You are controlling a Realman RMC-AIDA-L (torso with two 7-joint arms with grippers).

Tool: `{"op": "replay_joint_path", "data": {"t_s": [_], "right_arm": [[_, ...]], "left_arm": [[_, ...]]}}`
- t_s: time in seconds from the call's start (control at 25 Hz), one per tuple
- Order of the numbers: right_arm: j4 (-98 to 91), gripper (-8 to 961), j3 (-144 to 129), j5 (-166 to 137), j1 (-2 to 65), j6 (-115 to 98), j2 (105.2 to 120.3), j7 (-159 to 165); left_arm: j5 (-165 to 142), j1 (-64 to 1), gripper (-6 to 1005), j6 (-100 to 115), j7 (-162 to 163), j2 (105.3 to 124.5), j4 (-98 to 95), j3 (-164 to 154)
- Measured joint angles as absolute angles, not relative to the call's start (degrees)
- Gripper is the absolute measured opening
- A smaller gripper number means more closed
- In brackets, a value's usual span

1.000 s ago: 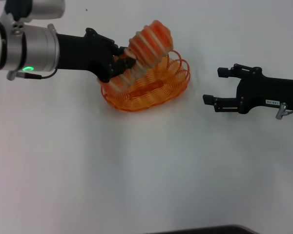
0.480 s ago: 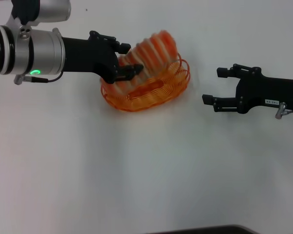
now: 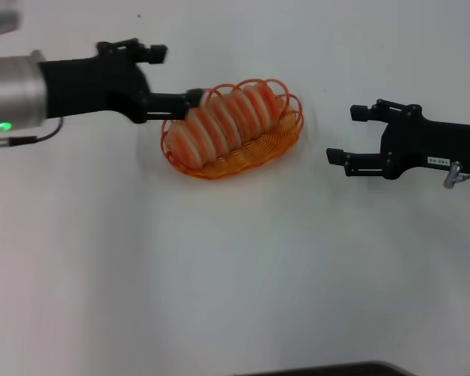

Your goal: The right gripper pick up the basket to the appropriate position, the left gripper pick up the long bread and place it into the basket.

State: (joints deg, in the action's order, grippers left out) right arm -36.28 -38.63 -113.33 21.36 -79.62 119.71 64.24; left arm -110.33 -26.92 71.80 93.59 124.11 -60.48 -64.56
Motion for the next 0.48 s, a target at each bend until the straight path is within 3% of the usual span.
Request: {"op": "replay_joint_path", "data": {"t_s": [0.08, 0.48], "right_arm": [[-36.31, 919, -38.61, -113.30, 21.36, -79.67, 119.70, 64.28], [-36.71, 919, -38.61, -113.19, 21.01, -80.49, 119.63, 64.00]], "left_arm": [[-107.25, -24.78, 908, 74.75, 90.75, 124.10, -60.07, -60.58], [-99.93, -13.83, 904, 94.68, 66.67, 123.29, -45.29, -36.41]]}}
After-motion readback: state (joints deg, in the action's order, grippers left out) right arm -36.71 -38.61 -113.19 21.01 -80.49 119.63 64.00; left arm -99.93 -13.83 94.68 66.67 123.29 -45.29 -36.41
